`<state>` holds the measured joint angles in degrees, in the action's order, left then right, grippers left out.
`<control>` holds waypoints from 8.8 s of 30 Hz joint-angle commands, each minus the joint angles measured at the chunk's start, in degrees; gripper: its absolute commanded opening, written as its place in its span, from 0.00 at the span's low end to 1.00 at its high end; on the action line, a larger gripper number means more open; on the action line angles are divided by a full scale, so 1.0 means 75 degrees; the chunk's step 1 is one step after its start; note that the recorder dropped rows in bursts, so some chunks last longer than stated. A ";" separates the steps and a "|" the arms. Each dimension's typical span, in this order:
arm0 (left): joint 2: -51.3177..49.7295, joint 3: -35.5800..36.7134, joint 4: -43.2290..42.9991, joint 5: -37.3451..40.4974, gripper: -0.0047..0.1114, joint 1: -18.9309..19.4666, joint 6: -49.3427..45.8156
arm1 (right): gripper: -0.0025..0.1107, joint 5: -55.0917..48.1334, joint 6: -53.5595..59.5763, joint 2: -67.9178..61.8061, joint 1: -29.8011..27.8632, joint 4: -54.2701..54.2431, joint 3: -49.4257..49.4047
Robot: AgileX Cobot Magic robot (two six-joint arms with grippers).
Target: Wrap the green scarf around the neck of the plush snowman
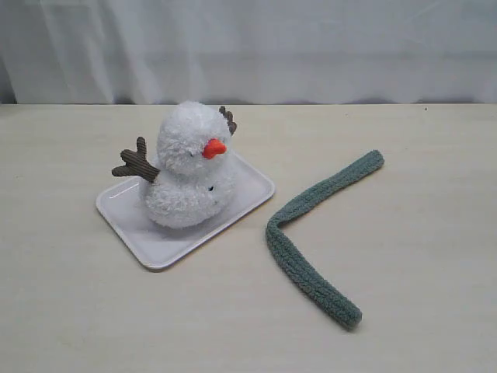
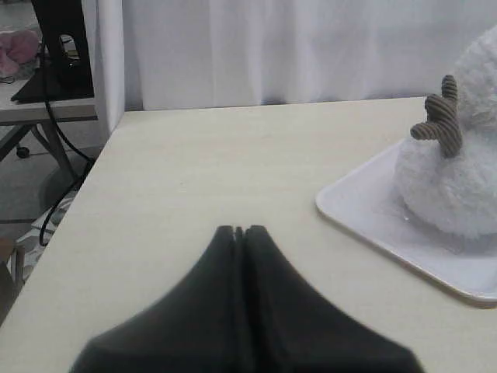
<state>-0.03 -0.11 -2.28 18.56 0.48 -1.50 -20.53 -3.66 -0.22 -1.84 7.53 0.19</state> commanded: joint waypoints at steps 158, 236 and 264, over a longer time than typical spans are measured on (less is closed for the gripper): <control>0.0004 0.0015 0.0005 -0.0125 0.04 -0.0035 0.0010 | 0.06 -0.5489 0.4199 -1.2152 0.8323 0.3686 1.1342; 0.0004 0.0015 0.0005 -0.0125 0.04 -0.0035 0.0010 | 0.58 -0.1080 0.0311 -1.4470 0.6659 0.6647 1.1342; 0.0004 0.0015 0.0005 -0.0125 0.04 -0.0035 0.0010 | 0.47 -0.3468 -0.0947 -1.4692 0.3466 -0.1812 1.1296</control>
<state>-0.03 -0.11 -2.28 18.56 0.48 -1.52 -46.63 -14.10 -108.05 25.92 -1.88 85.31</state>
